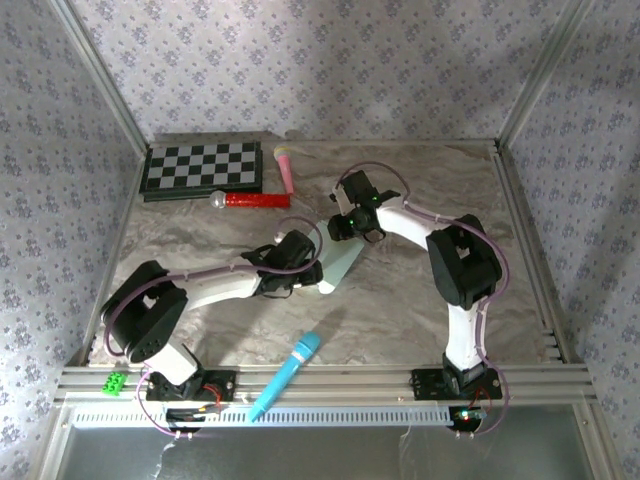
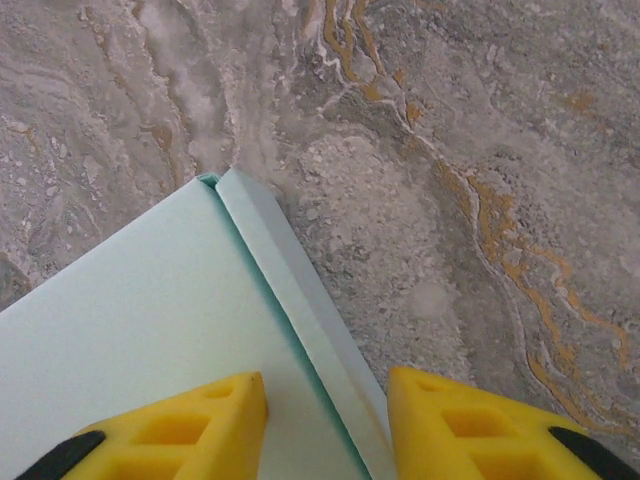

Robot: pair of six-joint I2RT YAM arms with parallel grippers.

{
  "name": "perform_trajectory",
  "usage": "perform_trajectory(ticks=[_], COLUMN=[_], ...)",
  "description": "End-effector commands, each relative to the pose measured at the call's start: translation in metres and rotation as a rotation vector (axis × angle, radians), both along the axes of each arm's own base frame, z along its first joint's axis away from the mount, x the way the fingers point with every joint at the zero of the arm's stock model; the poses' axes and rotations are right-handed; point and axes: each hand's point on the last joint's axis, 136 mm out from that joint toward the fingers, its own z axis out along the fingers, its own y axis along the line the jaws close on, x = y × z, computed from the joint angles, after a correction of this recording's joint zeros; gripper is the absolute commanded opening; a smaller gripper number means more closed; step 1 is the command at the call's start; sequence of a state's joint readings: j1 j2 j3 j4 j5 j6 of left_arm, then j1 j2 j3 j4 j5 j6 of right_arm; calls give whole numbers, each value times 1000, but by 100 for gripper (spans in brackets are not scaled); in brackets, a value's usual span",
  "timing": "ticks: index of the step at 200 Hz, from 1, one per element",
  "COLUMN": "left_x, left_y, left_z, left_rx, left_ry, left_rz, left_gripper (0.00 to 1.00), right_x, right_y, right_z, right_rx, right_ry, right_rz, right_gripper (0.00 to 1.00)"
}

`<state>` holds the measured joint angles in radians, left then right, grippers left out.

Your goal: Fold the paper box

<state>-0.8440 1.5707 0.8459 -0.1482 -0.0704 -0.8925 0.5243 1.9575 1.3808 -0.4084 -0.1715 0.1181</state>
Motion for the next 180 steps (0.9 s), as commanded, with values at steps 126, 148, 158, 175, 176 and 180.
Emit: perform_trajectory(ticks=[126,148,158,175,176,180], left_x=[78,87,92,98,99,101], left_y=[21,10,7,6,6,6], left_z=[84,74,67,51,51,48], left_rx=[26,9,2,11,12,14], left_ry=[-223,-225,-215,-189,-188,-185], left_rz=[-269,-362,-383,-404,-405,-408], left_gripper=[70,73,73,75,75,75], right_x=[-54,-77,-85,-95,-96,-98], right_y=[-71,-70,-69,-67,-67,-65], right_z=[67,59,55,48,47,47], right_rx=[182,282,312,353,355,371], right_ry=[-19,31,37,45,47,50], right_rz=[-273,-320,-321,-338,-339,-334], right_gripper=[52,53,55,58,58,59])
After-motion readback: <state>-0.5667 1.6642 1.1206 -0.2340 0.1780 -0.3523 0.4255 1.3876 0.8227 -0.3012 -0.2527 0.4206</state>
